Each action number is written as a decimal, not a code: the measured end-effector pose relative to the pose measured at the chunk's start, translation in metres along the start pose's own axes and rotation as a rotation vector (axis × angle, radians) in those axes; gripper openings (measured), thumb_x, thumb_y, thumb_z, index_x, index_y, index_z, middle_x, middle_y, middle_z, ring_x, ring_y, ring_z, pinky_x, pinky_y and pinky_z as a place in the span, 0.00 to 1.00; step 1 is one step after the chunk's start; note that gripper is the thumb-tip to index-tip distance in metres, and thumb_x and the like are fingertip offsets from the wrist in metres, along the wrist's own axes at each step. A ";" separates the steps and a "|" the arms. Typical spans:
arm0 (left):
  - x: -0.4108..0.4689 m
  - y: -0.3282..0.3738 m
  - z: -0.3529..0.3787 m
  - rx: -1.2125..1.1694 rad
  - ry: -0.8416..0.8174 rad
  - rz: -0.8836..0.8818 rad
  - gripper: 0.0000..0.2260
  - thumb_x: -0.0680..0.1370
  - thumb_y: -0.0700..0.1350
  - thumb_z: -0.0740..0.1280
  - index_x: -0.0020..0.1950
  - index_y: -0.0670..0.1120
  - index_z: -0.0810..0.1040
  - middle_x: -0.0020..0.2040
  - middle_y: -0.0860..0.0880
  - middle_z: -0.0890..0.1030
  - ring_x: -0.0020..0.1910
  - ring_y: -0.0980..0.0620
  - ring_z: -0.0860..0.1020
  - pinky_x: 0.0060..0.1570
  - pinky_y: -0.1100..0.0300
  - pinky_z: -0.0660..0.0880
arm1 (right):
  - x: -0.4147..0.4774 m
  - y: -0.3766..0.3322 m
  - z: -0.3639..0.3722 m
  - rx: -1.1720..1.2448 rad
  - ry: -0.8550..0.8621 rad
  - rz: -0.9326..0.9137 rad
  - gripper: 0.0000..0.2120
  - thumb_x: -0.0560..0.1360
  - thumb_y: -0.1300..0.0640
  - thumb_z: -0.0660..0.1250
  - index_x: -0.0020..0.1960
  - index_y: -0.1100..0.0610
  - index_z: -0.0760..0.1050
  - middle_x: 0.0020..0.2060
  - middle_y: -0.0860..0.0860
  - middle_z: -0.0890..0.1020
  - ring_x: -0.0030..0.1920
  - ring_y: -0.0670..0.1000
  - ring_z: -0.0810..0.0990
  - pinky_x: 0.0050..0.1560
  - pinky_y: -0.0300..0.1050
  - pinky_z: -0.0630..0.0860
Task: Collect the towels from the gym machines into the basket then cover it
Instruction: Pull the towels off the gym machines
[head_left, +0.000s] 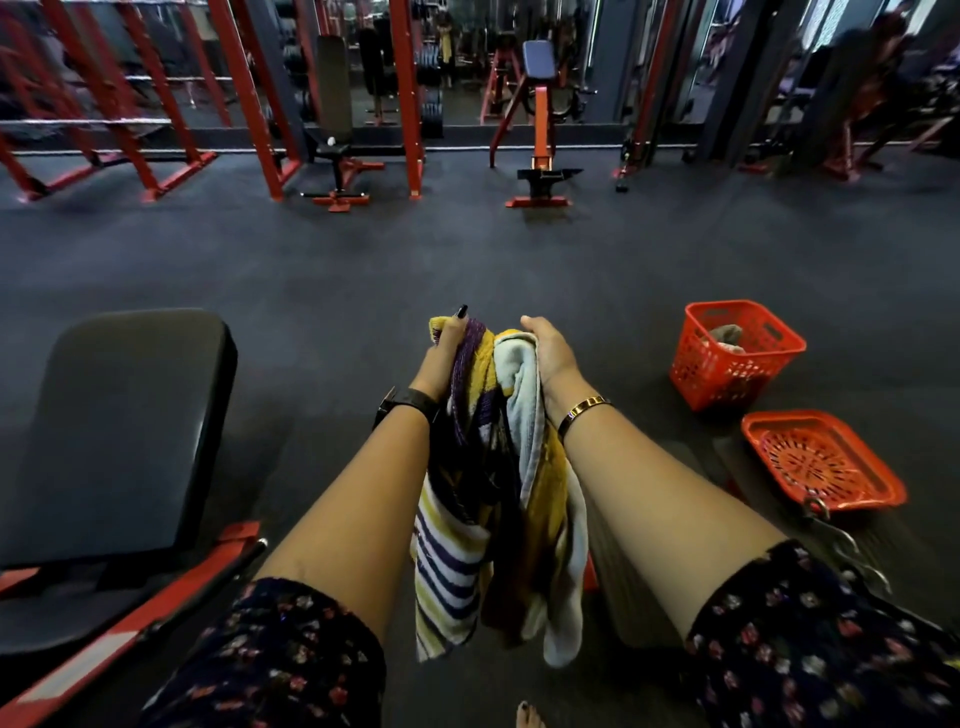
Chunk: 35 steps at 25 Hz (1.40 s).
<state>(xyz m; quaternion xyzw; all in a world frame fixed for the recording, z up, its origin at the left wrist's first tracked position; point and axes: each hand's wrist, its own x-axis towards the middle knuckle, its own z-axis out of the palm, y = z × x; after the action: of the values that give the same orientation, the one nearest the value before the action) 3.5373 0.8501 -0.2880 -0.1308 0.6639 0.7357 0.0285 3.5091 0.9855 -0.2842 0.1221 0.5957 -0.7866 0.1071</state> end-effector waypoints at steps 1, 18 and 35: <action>0.018 0.001 0.004 -0.018 0.002 -0.009 0.21 0.78 0.59 0.56 0.48 0.42 0.75 0.39 0.45 0.80 0.38 0.49 0.76 0.40 0.56 0.72 | 0.018 -0.005 0.000 -0.013 -0.009 0.002 0.15 0.74 0.50 0.66 0.32 0.56 0.72 0.23 0.50 0.76 0.29 0.51 0.74 0.36 0.47 0.70; 0.287 0.037 0.009 -0.051 0.034 -0.002 0.34 0.56 0.73 0.67 0.50 0.50 0.68 0.49 0.43 0.73 0.49 0.45 0.71 0.52 0.46 0.71 | 0.264 -0.077 0.045 0.077 -0.081 0.063 0.19 0.76 0.54 0.65 0.28 0.55 0.65 0.18 0.49 0.69 0.19 0.47 0.68 0.26 0.41 0.65; 0.583 0.152 -0.059 0.208 -0.177 0.078 0.27 0.58 0.69 0.61 0.39 0.47 0.75 0.38 0.46 0.79 0.41 0.47 0.76 0.49 0.50 0.72 | 0.560 -0.112 0.167 0.314 0.067 -0.028 0.17 0.72 0.50 0.66 0.28 0.53 0.66 0.26 0.51 0.69 0.28 0.50 0.69 0.36 0.47 0.69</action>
<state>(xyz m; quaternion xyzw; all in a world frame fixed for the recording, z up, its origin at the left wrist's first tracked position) 2.9520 0.6972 -0.2796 -0.0359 0.7360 0.6722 0.0719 2.9326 0.8413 -0.3173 0.1553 0.4704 -0.8669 0.0557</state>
